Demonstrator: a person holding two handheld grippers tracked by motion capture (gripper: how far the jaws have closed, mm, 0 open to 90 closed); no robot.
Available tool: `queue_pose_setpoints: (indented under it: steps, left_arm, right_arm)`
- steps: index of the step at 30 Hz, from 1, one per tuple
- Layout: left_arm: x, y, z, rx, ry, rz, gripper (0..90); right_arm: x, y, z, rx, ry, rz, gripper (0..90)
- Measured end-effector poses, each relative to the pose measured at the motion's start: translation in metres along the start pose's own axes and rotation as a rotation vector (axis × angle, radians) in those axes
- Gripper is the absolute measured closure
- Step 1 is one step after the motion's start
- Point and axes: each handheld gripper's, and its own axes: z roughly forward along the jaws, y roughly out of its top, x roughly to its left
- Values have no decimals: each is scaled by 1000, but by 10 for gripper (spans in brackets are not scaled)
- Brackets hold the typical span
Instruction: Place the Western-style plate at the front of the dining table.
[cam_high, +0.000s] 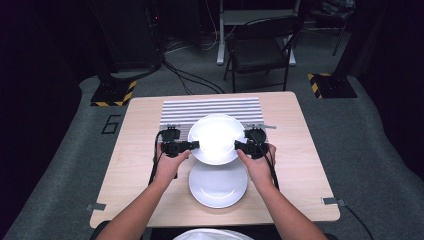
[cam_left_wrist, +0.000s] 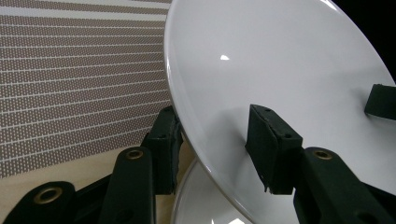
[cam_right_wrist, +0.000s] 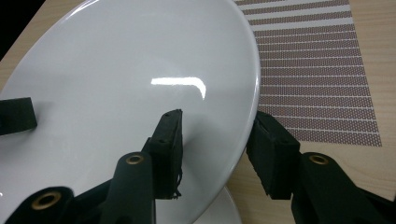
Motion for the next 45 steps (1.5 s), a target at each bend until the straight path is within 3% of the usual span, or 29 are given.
queue_pose_setpoints:
  steps: [14,26,45]
  left_arm:
    - [10,14,5,-4,-10,-16,554]
    - [16,24,8,-9,-3,-13,563]
    - [26,36,18,2,-3,-23,568]
  right_arm:
    - [3,15,10,-15,-3,-16,557]
    - [1,26,21,-8,18,8,565]
    - [0,40,35,-12,22,-1,571]
